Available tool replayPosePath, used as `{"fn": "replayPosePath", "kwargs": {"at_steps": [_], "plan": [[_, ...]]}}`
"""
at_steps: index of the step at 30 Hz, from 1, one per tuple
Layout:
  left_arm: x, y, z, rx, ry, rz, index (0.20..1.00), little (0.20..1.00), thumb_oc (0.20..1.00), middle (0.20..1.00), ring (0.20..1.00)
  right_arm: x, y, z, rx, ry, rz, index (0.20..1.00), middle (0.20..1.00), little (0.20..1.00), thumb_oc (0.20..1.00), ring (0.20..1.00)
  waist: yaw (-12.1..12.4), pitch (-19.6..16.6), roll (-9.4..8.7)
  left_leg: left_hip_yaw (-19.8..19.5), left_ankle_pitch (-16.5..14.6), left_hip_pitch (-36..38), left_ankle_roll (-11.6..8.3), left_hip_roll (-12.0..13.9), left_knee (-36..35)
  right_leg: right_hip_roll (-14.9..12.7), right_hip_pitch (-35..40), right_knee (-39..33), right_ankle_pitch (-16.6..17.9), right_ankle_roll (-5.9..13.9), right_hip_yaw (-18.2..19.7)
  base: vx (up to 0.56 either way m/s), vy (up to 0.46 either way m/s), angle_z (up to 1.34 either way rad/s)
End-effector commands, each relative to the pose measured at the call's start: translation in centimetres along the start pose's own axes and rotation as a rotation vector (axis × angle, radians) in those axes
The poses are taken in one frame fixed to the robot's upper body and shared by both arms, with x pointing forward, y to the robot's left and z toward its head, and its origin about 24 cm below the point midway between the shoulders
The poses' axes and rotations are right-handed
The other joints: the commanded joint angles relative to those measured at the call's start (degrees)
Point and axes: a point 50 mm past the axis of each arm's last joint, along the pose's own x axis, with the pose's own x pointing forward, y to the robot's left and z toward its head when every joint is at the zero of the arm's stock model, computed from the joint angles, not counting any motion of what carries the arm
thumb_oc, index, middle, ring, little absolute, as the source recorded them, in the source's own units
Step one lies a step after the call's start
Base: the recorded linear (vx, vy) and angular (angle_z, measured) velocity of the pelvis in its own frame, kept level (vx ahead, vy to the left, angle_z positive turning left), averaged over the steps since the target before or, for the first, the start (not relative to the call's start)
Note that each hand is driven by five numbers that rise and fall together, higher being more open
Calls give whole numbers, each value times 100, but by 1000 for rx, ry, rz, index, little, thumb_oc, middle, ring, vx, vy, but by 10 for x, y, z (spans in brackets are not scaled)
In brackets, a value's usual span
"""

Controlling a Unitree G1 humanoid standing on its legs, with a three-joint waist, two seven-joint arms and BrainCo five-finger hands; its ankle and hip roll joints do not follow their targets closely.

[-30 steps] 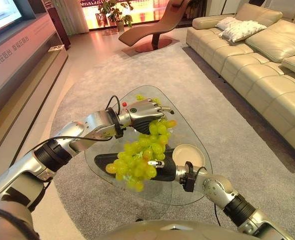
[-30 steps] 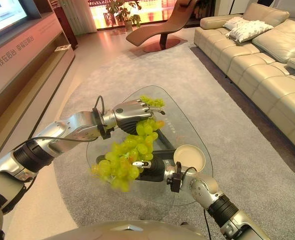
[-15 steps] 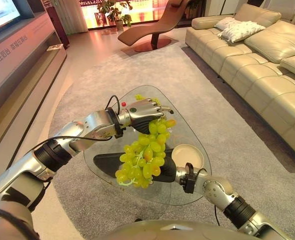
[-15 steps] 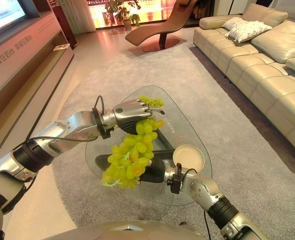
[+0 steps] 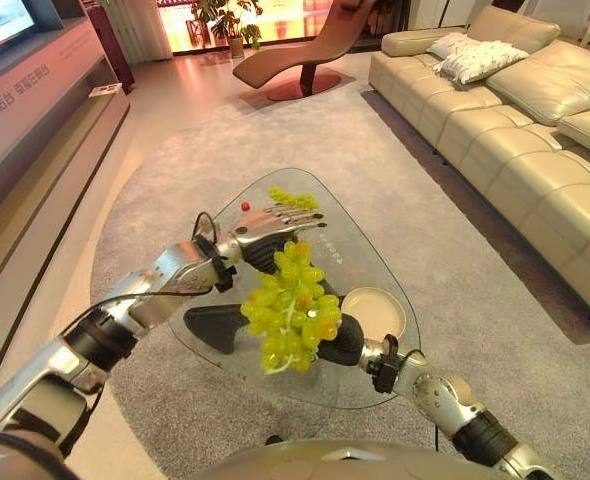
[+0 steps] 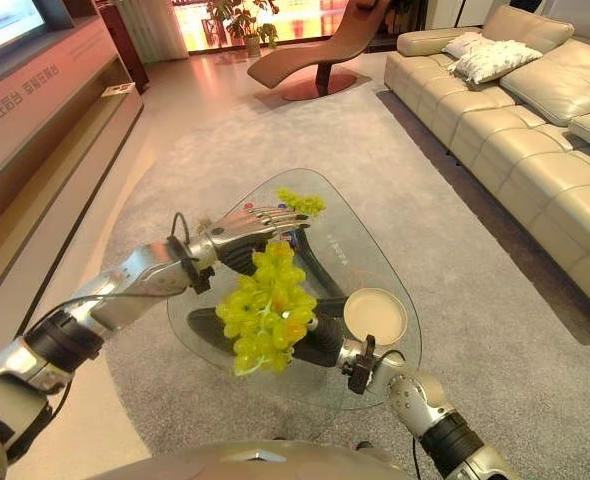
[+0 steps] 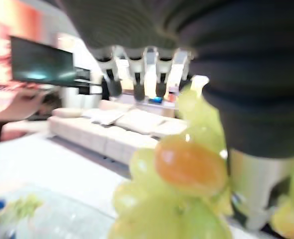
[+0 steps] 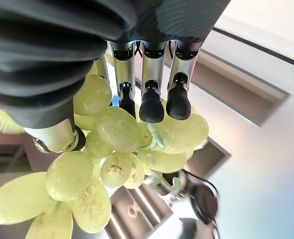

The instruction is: Pick up fruits into the plate

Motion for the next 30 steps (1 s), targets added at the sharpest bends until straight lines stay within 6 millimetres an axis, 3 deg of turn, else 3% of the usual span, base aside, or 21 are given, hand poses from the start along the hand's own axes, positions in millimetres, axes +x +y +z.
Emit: {"fn": "replayPosePath", "kwargs": {"at_steps": [1,12,16,21,25,30], "plan": [[-10,35,-33,-56,138,172,1000,1000,1000,1000,1000,4,3,37,-109,-193,38,200,200,200,200,200,105,229,-210,160,-1099,497,112,-81,121,-229,243,89,-458,348,-196,0,0,0],[-83,-43,-86,-414,563,180,1000,1000,1000,1000,1000,-57,-34,56,-218,-279,-276,200,200,200,200,200,192,386,-266,136,-1074,478,83,-35,140,-214,246,105,-461,311,-277,12,0,0],[-107,-76,-93,-496,705,150,1000,1000,1000,1000,1000,-76,-44,67,-280,-278,-420,200,200,200,200,200,238,505,-273,126,-1063,427,58,-16,169,-214,213,128,-462,297,-300,0,0,0],[-116,-107,-95,-620,810,108,1000,1000,1000,1000,1000,-95,-55,94,-394,-279,-604,200,200,200,200,200,307,738,-289,110,-1059,196,23,19,281,-225,7,196,-435,299,-321,-74,-28,10],[-109,-134,-94,-729,862,86,1000,1000,1000,1000,1000,-102,-64,129,-438,-365,-749,200,200,200,200,200,399,1208,-283,21,-1033,-215,13,37,453,-227,-355,382,-444,282,-295,-162,-59,12],[-108,-154,-90,-807,921,91,1000,1000,1000,1000,1000,-109,-69,148,-519,-384,-874,200,200,200,200,200,456,1608,-211,-82,-978,-498,23,32,532,-213,-638,546,-447,253,-311,-137,-42,15]]}}
